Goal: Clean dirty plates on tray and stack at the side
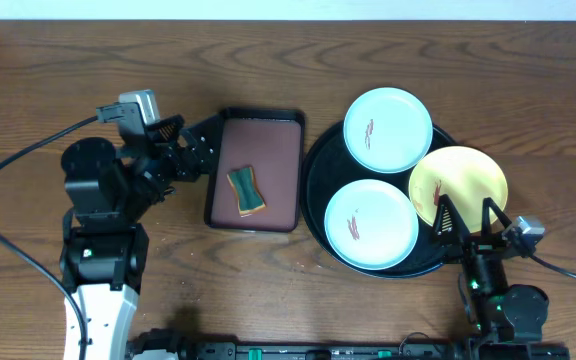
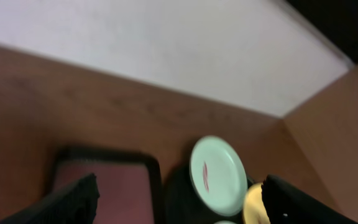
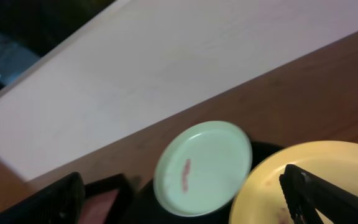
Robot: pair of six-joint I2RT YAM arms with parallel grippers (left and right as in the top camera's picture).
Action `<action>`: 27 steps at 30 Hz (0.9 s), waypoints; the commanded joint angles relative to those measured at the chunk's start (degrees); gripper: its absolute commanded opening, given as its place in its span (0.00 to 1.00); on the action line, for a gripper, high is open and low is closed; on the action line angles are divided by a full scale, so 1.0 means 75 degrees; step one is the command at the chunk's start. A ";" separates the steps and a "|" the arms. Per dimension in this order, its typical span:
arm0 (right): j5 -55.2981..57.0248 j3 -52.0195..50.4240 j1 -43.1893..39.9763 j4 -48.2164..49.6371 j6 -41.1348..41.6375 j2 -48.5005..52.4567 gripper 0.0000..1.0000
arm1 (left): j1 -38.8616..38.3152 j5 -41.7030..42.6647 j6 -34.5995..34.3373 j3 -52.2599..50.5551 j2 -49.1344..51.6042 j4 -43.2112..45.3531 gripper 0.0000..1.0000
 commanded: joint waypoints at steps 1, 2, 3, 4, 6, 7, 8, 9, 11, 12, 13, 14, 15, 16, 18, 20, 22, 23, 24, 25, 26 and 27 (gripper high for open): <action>-0.1043 0.1373 -0.0003 -0.0379 -0.0641 0.0717 0.99 | 0.0038 0.0501 -0.0064 0.0146 0.0248 -0.0501 0.85; -0.1169 0.1906 -0.0003 -0.0682 -0.0965 0.1078 0.99 | 0.0041 0.0501 -0.0055 0.0146 0.0280 -0.0723 0.85; -0.1271 0.2407 -0.0003 -0.1008 -0.1259 0.1448 0.99 | 0.0041 0.0495 -0.0003 0.0146 0.0286 -0.0924 0.85; -0.1416 0.3200 -0.0003 -0.1594 -0.1661 0.2090 0.99 | 0.0035 0.0495 0.0114 0.0163 0.0274 -0.1172 0.85; -0.1559 0.4296 -0.0003 -0.2527 -0.1967 0.3028 0.99 | 0.0023 0.0455 0.0306 0.0271 0.0274 -0.1606 0.85; -0.1606 0.4943 -0.0003 -0.3142 -0.2034 0.3596 0.99 | 0.0017 0.0262 0.0344 0.0393 0.0277 -0.1955 0.85; -0.1606 0.5642 0.0000 -0.3861 -0.2031 0.4211 0.99 | 0.0000 -0.0015 0.0353 0.0527 0.0277 -0.2302 0.85; -0.1603 0.6283 0.0015 -0.4520 -0.2046 0.4771 0.99 | -0.0044 -0.0373 0.0431 0.0699 0.0277 -0.2742 0.85; -0.1591 0.7458 0.0061 -0.5750 -0.2296 0.5796 0.99 | -0.0207 -0.0991 0.0618 0.0991 0.0286 -0.3477 0.85; -0.1571 0.8259 0.0087 -0.6519 -0.2614 0.6516 0.99 | -0.0399 -0.1364 0.0796 0.1157 0.0309 -0.3928 0.85; -0.1571 0.8740 0.0087 -0.6936 -0.2821 0.6956 0.99 | -0.0516 -0.1562 0.0860 0.1227 0.0335 -0.4147 0.85; -0.1571 0.9177 0.0087 -0.7268 -0.3031 0.7396 0.99 | -0.0676 -0.1824 0.0886 0.1288 0.0385 -0.4377 0.85; -0.1577 0.9620 0.0087 -0.7539 -0.3171 0.7892 0.99 | -0.0880 -0.2066 0.0886 0.1311 0.0449 -0.4555 0.85; -0.1580 0.9859 0.0087 -0.7644 -0.3168 0.8189 0.99 | -0.1014 -0.2154 0.0886 0.1311 0.0498 -0.4631 0.85; -0.1868 1.0261 0.0087 -0.7697 -0.2900 0.8880 0.99 | -0.1346 -0.2165 0.0886 0.1311 0.0679 -0.4701 0.85; -0.2629 1.0354 0.0087 -0.7606 -0.2684 0.9337 0.99 | -0.1641 -0.2142 0.0883 0.1311 0.0845 -0.4605 0.85; -0.3244 1.0354 0.0090 -0.7554 -0.2684 0.9664 0.97 | -0.1757 -0.2136 0.0825 0.1309 0.0979 -0.4462 0.85; -0.3506 1.0354 0.0096 -0.7571 -0.2687 0.9874 0.94 | -0.1824 -0.2127 0.0799 0.1306 0.1110 -0.4371 0.85; -0.3593 1.0354 0.0117 -0.7650 -0.2690 1.0037 0.92 | -0.1868 -0.2209 0.0799 0.1294 0.1247 -0.4299 0.85; -0.3602 1.0351 0.0137 -0.7708 -0.2731 1.0115 0.89 | -0.1912 -0.2331 0.0799 0.1279 0.1399 -0.4275 0.85; -0.3599 1.0351 0.0181 -0.7799 -0.2836 1.0212 0.86 | -0.1979 -0.2524 0.0796 0.1265 0.1620 -0.4296 0.85; -0.3599 1.0351 0.0219 -0.7877 -0.2914 1.0258 0.84 | -0.2034 -0.2643 0.0796 0.1259 0.1792 -0.4322 0.85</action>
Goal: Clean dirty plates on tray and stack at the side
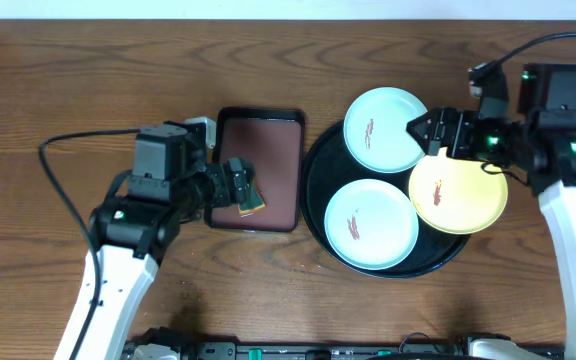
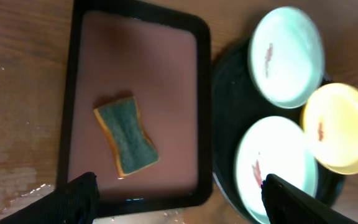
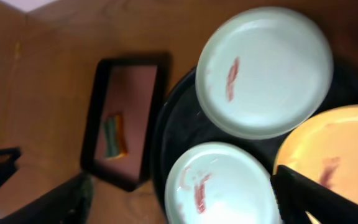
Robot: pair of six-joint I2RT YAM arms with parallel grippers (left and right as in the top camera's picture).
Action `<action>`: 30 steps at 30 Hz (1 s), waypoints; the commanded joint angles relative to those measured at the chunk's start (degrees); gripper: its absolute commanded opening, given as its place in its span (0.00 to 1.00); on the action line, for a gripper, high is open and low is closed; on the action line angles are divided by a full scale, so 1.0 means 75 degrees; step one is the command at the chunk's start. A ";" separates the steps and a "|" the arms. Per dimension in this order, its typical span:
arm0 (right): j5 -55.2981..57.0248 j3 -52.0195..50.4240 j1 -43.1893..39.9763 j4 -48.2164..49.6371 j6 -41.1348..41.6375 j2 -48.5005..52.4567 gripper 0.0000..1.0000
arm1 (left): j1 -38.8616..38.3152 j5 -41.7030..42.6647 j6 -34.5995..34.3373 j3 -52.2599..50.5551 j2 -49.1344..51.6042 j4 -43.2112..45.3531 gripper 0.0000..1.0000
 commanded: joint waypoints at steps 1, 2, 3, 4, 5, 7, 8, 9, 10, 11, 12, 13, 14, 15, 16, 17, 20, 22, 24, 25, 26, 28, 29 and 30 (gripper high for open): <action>-0.0586 0.0146 0.0239 -0.0219 -0.0280 0.0169 0.82 | -0.0248 -0.0670 0.0105 0.0090 0.0749 -0.0052 0.85; -0.0562 0.0143 0.0338 -0.0315 -0.0385 0.0184 0.81 | -0.0358 -0.0737 0.0102 0.0090 0.1081 -0.0047 0.85; -0.0545 0.0143 0.0385 -0.0338 -0.0423 0.0184 0.80 | -0.0452 -0.0781 0.0093 0.0090 0.1384 -0.0006 0.85; -0.0469 0.0143 0.0455 -0.0356 -0.0411 0.0181 0.80 | -0.0533 -0.0863 0.0032 0.0090 0.1682 0.0050 0.83; -0.0408 0.0143 0.0533 -0.0356 -0.0411 0.0181 0.79 | -0.0595 -0.1110 -0.0224 0.0093 0.1976 0.0085 0.79; -0.0332 0.0143 0.0659 -0.0361 -0.0408 0.0184 0.78 | -0.0641 -0.1775 -0.1078 0.0093 0.2570 0.0184 0.79; -0.0318 0.0143 0.0702 -0.0358 -0.0408 0.0184 0.78 | -0.0641 -0.1818 -0.1326 0.0093 0.2789 0.0271 0.80; -0.0268 0.0143 0.0778 -0.0358 -0.0408 0.0184 0.77 | -0.0641 -0.1746 -0.1574 0.0093 0.3156 0.0481 0.80; -0.0216 0.0143 0.0839 -0.0361 -0.0405 0.0184 0.77 | -0.0641 -0.1684 -0.1667 0.0093 0.3366 0.0580 0.77; -0.0169 0.0143 0.0886 -0.0361 -0.0408 0.0184 0.77 | -0.0641 -0.1632 -0.1746 0.0093 0.3555 0.0664 0.68; -0.0105 0.0143 0.0947 -0.0358 -0.0405 0.0184 0.77 | -0.0641 -0.1571 -0.1795 0.0093 0.3754 0.0761 0.59; -0.0035 0.0143 0.1008 -0.0356 -0.0405 0.0184 0.77 | -0.0641 -0.1547 -0.1862 0.0093 0.3937 0.0860 0.52; 0.0023 0.0143 0.1055 -0.0353 -0.0402 0.0184 0.76 | -0.0641 -0.1550 -0.1953 0.0093 0.4103 0.0956 0.45; 0.0082 0.0143 0.1102 -0.0347 -0.0405 0.0184 0.77 | -0.0644 -0.1504 -0.1958 0.0093 0.4252 0.1096 0.41; 0.0108 0.0143 0.1128 -0.0335 -0.0399 0.0184 0.76 | -0.0644 -0.1384 -0.1926 0.0093 0.4424 0.1294 0.40; 0.0157 0.0143 0.1160 -0.0321 -0.0396 0.0184 0.76 | -0.0641 -0.1326 -0.1818 0.0093 0.4674 0.1550 0.38; 0.0213 0.0143 0.1198 -0.0329 -0.0323 0.0184 0.75 | -0.0641 -0.1384 -0.1355 0.0093 0.5050 0.1784 0.34; 0.0213 0.0143 0.1224 -0.0347 -0.0321 0.0184 0.75 | -0.0641 -0.1390 -0.0944 0.0093 0.5263 0.1883 0.24; 0.0213 0.0143 0.1244 -0.0350 -0.0321 0.0184 0.74 | -0.0644 -0.1384 -0.0562 0.0111 0.5310 0.1915 0.10; 0.0213 0.0143 0.1250 -0.0350 -0.0318 0.0184 0.74 | -0.0664 -0.1381 -0.0192 0.0195 0.5260 0.1883 0.08; 0.0213 0.0143 0.1250 -0.0350 -0.0321 0.0184 0.74 | -0.0679 -0.1384 0.0064 0.0286 0.5225 0.1824 0.08; 0.0213 0.0143 0.1250 -0.0353 -0.0321 0.0184 0.74 | -0.0717 -0.1387 0.0624 0.0662 0.5059 0.1472 0.07; 0.0213 0.0143 0.1250 -0.0353 -0.0321 0.0184 0.74 | -0.0761 -0.1390 0.0886 0.0982 0.4934 0.1189 0.09; 0.0213 0.0143 0.1250 -0.0353 -0.0321 0.0184 0.74 | -0.0769 -0.1390 0.0982 0.1134 0.4870 0.1061 0.22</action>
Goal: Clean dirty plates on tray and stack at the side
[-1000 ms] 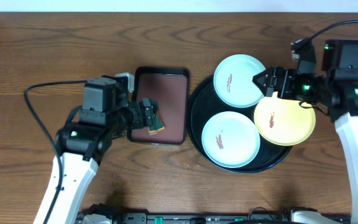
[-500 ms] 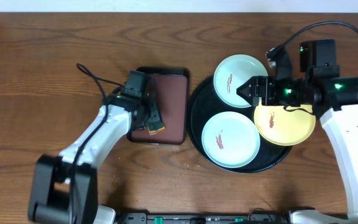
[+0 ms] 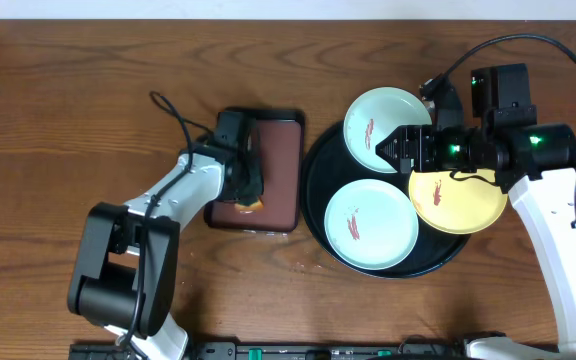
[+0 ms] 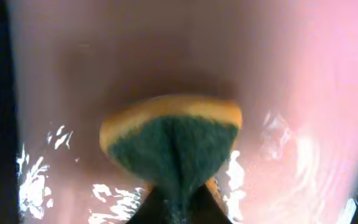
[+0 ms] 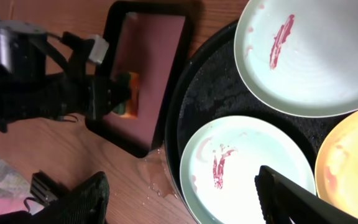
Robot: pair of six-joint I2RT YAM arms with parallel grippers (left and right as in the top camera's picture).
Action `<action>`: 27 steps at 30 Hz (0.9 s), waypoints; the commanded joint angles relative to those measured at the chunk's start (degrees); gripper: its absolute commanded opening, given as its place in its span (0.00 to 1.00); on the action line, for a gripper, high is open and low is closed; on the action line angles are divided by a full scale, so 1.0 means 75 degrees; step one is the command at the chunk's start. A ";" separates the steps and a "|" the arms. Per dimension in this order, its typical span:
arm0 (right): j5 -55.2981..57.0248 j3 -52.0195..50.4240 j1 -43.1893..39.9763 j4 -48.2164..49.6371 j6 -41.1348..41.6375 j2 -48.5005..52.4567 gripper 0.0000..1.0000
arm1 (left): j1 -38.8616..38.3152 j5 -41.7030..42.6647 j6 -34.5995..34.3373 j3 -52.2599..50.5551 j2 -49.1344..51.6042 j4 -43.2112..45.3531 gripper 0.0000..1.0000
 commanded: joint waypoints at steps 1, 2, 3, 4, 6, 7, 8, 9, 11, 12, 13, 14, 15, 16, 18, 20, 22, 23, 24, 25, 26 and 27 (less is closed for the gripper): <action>0.0015 0.0134 0.0096 -0.0006 -0.0029 -0.0041 0.74 | -0.0137 -0.0038 0.1102 0.0991 -0.0280 -0.0443 0.42; 0.0015 0.0134 0.0096 -0.0006 -0.0029 -0.0041 0.74 | -0.0152 -0.0035 0.1096 0.1087 -0.0326 -0.0472 0.50; 0.0015 0.0134 0.0096 -0.0009 -0.0029 -0.0041 0.74 | -0.0181 -0.0041 0.1099 0.1128 -0.0353 -0.0466 0.63; 0.0015 0.0134 0.0096 -0.0009 -0.0029 -0.0041 0.74 | -0.0187 -0.0041 0.1099 0.1125 -0.0309 -0.0478 0.65; 0.0015 0.0134 0.0096 -0.0009 -0.0029 -0.0041 0.74 | -0.0187 -0.0038 0.1093 0.1125 -0.0207 -0.0458 0.70; 0.0015 0.0134 0.0096 -0.0006 -0.0029 -0.0041 0.75 | -0.0187 -0.0038 0.1093 0.1125 -0.0131 -0.0402 0.73; 0.0015 0.0134 0.0096 -0.0003 -0.0029 -0.0041 0.75 | -0.0187 -0.0038 0.1093 0.1125 -0.0041 -0.0306 0.76; 0.0015 0.0134 0.0096 0.0000 -0.0029 -0.0041 0.75 | -0.0187 -0.0038 0.1093 0.1125 0.0041 -0.0230 0.76; 0.0015 0.0134 0.0096 0.0003 -0.0029 -0.0041 0.75 | -0.0187 -0.0041 0.1093 0.1125 0.0268 -0.0032 0.72; 0.0017 0.0134 0.0096 0.0003 -0.0029 -0.0041 0.75 | -0.0187 -0.0038 0.1087 0.1125 0.0458 0.0073 0.65; 0.0017 0.0134 0.0096 0.0000 -0.0029 -0.0041 0.75 | -0.0187 -0.0038 0.1067 0.1125 0.0583 0.0119 0.62; 0.0015 0.0134 0.0096 -0.0006 -0.0029 -0.0041 0.75 | -0.0187 -0.0038 0.1067 0.1125 0.0729 0.0169 0.56; 0.0015 0.0134 0.0096 -0.0012 -0.0029 -0.0041 0.75 | -0.0187 -0.0035 0.1067 0.1125 0.0868 0.0198 0.51; 0.0015 0.0134 0.0096 -0.0015 -0.0026 -0.0041 0.75 | -0.0187 -0.0032 0.1067 0.1125 0.0965 0.0216 0.43; 0.0015 0.0134 0.0096 -0.0017 -0.0026 -0.0041 0.75 | -0.0187 -0.0032 0.1067 0.1125 0.1163 0.0224 0.26; 0.0015 0.0134 0.0096 -0.0012 0.0035 -0.0041 0.76 | -0.0187 -0.0032 0.1067 0.1125 0.1218 0.0221 0.12; 0.0017 0.0134 0.0096 0.0000 0.0090 -0.0041 0.76 | -0.0187 -0.0032 0.1067 0.1134 0.1186 0.0221 0.08; 0.0017 0.0134 0.0096 0.0000 0.0090 -0.0041 0.76 | -0.0187 -0.0029 0.1067 0.1157 0.1148 0.0195 0.07; 0.0017 0.0134 0.0096 0.0000 0.0090 -0.0041 0.76 | -0.0187 -0.0029 0.1067 0.1204 0.1084 0.0117 0.08; 0.0017 0.0134 0.0096 -0.0006 0.0090 -0.0041 0.76 | -0.0187 -0.0029 0.1070 0.1276 0.0994 0.0035 0.07; 0.0017 0.0134 0.0096 -0.0006 0.0090 -0.0041 0.76 | -0.0187 -0.0032 0.1070 0.1367 0.0857 -0.0047 0.08; 0.0015 0.0134 0.0096 -0.0003 0.0090 -0.0041 0.76 | -0.0187 -0.0032 0.1070 0.1416 0.0758 -0.0079 0.26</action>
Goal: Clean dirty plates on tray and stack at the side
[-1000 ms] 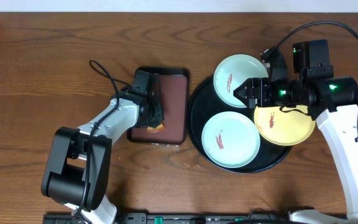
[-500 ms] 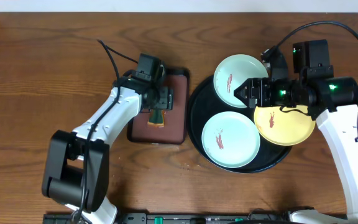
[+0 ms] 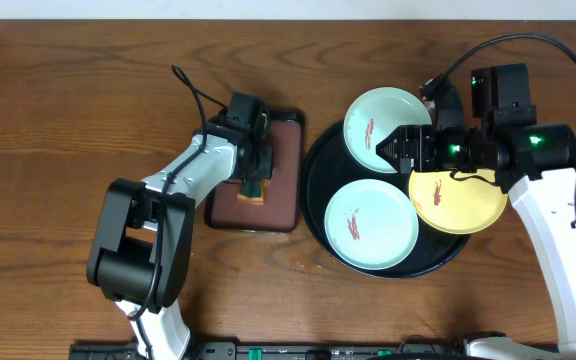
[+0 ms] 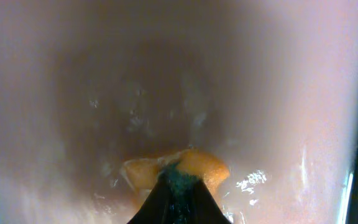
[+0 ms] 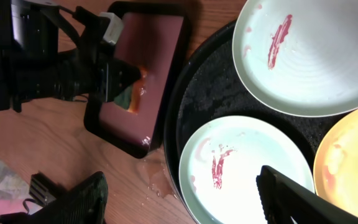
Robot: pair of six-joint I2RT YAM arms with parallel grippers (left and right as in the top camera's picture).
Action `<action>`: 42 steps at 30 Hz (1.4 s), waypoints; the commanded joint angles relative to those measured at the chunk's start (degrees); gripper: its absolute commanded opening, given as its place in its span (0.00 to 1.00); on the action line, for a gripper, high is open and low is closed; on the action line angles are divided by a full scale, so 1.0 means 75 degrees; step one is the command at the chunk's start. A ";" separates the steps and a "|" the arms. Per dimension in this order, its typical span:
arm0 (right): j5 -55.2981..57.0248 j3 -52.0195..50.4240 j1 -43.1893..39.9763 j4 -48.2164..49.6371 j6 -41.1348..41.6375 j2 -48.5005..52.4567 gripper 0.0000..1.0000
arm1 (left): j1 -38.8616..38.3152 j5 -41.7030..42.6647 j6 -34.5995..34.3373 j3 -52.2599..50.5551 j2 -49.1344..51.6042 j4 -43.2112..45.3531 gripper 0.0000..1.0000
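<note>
A green-and-orange sponge [image 4: 178, 169] sits in the wet rectangular black tray [image 3: 286, 205], and my left gripper [image 4: 178, 182] is shut on it, squeezing its middle. In the overhead view the sponge [image 3: 255, 187] shows just below the left gripper [image 3: 253, 170]. The round black tray [image 3: 313, 185] carries two mint plates [image 3: 388, 117] [image 3: 371, 224] and a yellow plate [image 3: 463, 205], all with red smears. My right gripper [image 3: 408, 150] hangs open above the round tray, between the plates. Its wrist view looks down on the nearer mint plate [image 5: 241, 168].
Pinkish water covers the rectangular tray's floor [image 4: 166, 74]. A small puddle [image 5: 166, 180] lies on the wooden table [image 3: 68, 100] between the two trays' front edges. The left arm's cable [image 3: 193, 95] loops over the table behind the tray.
My left gripper, still shut on the sponge, has shifted a little toward the tray's far side and the sponge looks more squeezed. The right arm and the plates have not moved.
At first both arms were drawn back and open, with the sponge lying loose in the rectangular tray. Then the left gripper stood open beside the sponge and the right arm over the plates. Later the left gripper was shut on the sponge, and it holds it still.
</note>
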 commanded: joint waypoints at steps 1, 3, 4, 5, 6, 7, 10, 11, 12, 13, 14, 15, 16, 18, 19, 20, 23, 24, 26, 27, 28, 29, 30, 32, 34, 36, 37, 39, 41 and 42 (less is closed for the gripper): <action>-0.0029 0.0134 0.0093 -0.0003 0.0064 -0.0041 0.76 | -0.0032 0.0082 0.0017 0.0312 -0.0396 -0.0242 0.49; -0.0032 0.0134 0.0096 -0.0015 0.0064 -0.0041 0.76 | -0.0032 0.0082 0.0012 0.0332 -0.0761 -0.0460 0.64; -0.0032 0.0134 0.0096 -0.0020 0.0064 -0.0041 0.76 | -0.0032 0.0082 0.0012 0.0332 -0.0868 -0.0589 0.66; -0.0032 0.0134 0.0096 -0.0032 0.0064 -0.0041 0.76 | -0.0032 0.0082 0.0012 0.0332 -0.0991 -0.0790 0.66; -0.0032 0.0134 0.0096 -0.0032 0.0064 -0.0041 0.76 | -0.0032 0.0082 -0.0017 0.0332 -0.1078 -0.0973 0.67; -0.0032 0.0134 0.0096 -0.0032 0.0064 -0.0041 0.75 | -0.0032 0.0082 -0.0131 0.0332 -0.1131 -0.1198 0.67; -0.0032 0.0134 0.0096 -0.0032 0.0064 -0.0041 0.76 | -0.0032 0.0082 -0.0393 0.0297 -0.1102 -0.1827 0.65; -0.0029 0.0134 0.0096 -0.0032 0.0064 -0.0041 0.76 | -0.0032 0.0082 -0.0396 0.0242 -0.1061 -0.1944 0.63; -0.0032 0.0134 0.0096 -0.0032 0.0064 -0.0041 0.76 | -0.0032 0.0082 -0.0396 0.0166 -0.1029 -0.1964 0.62; -0.0029 0.0134 0.0096 -0.0029 0.0064 -0.0041 0.76 | -0.0032 0.0079 -0.0423 -0.0061 -0.0898 -0.1880 0.60; -0.0029 0.0134 0.0096 -0.0026 0.0064 -0.0041 0.76 | -0.0032 0.0085 -0.0423 -0.0128 -0.0845 -0.1827 0.58; -0.0029 0.0134 0.0096 -0.0026 0.0064 -0.0041 0.76 | -0.0032 0.0082 -0.0423 -0.0213 -0.0766 -0.1769 0.53; -0.0029 0.0134 0.0096 -0.0029 0.0064 -0.0041 0.76 | -0.0032 0.0085 -0.0423 -0.0291 -0.0667 -0.1716 0.46; -0.0029 0.0134 0.0096 -0.0026 0.0064 -0.0041 0.77 | -0.0032 0.0105 -0.0423 -0.0361 -0.0501 -0.1679 0.34; -0.0029 0.0134 0.0096 -0.0017 0.0064 -0.0041 0.77 | -0.0032 0.0137 -0.0428 -0.0388 -0.0338 -0.1661 0.24; -0.0029 0.0134 0.0096 -0.0009 0.0067 -0.0041 0.77 | -0.0032 0.0213 -0.0425 -0.0388 -0.0254 -0.1658 0.21; -0.0026 0.0134 0.0093 -0.0006 0.0090 -0.0041 0.77 | -0.0032 0.0504 -0.0425 -0.0388 -0.0140 -0.1623 0.08; -0.0029 0.0134 0.0093 -0.0006 0.0090 -0.0041 0.77 | -0.0032 0.0542 -0.0423 -0.0388 -0.0131 -0.1623 0.07; -0.0029 0.0134 0.0096 -0.0006 0.0090 -0.0041 0.77 | -0.0029 0.0539 -0.0417 -0.0323 -0.0160 -0.1635 0.07; -0.0029 0.0134 0.0093 -0.0006 0.0090 -0.0041 0.77 | -0.0015 0.0539 -0.0417 -0.0248 -0.0178 -0.1673 0.08; -0.0029 0.0134 0.0093 -0.0006 0.0090 -0.0041 0.77 | 0.0003 0.0539 -0.0417 -0.0117 -0.0201 -0.1760 0.08; -0.0029 0.0134 0.0093 -0.0009 0.0093 -0.0041 0.77 | 0.0020 0.0542 -0.0417 0.0047 -0.0219 -0.1877 0.07; -0.0029 0.0134 0.0093 -0.0009 0.0093 -0.0041 0.77 | 0.0020 0.0539 -0.0417 0.0242 -0.0256 -0.2037 0.07; -0.0029 0.0134 0.0093 -0.0012 0.0093 -0.0041 0.77 | 0.0020 0.0539 -0.0417 0.0618 -0.0323 -0.2326 0.17; -0.0029 0.0134 0.0093 -0.0009 0.0093 -0.0041 0.78 | 0.0017 0.0539 -0.0417 0.0892 -0.0388 -0.2489 0.35; -0.0029 0.0134 0.0093 -0.0009 0.0090 -0.0041 0.77 | 0.0020 0.0522 -0.0417 0.1000 -0.0460 -0.2372 0.43; -0.0029 0.0134 0.0093 -0.0009 0.0090 -0.0041 0.78 | 0.0017 0.0458 -0.0417 0.1000 -0.0458 -0.2340 0.44; -0.0026 0.0134 0.0093 -0.0009 0.0090 -0.0041 0.78 | 0.0017 0.0204 -0.0417 0.0912 -0.0417 -0.2224 0.44; -0.0026 0.0134 0.0093 -0.0006 0.0090 -0.0041 0.78 | 0.0017 0.0076 -0.0420 0.0723 -0.0361 -0.2031 0.44; -0.0029 0.0134 0.0093 -0.0006 0.0090 -0.0041 0.78 | 0.0017 0.0073 -0.0420 0.0612 -0.0338 -0.1935 0.44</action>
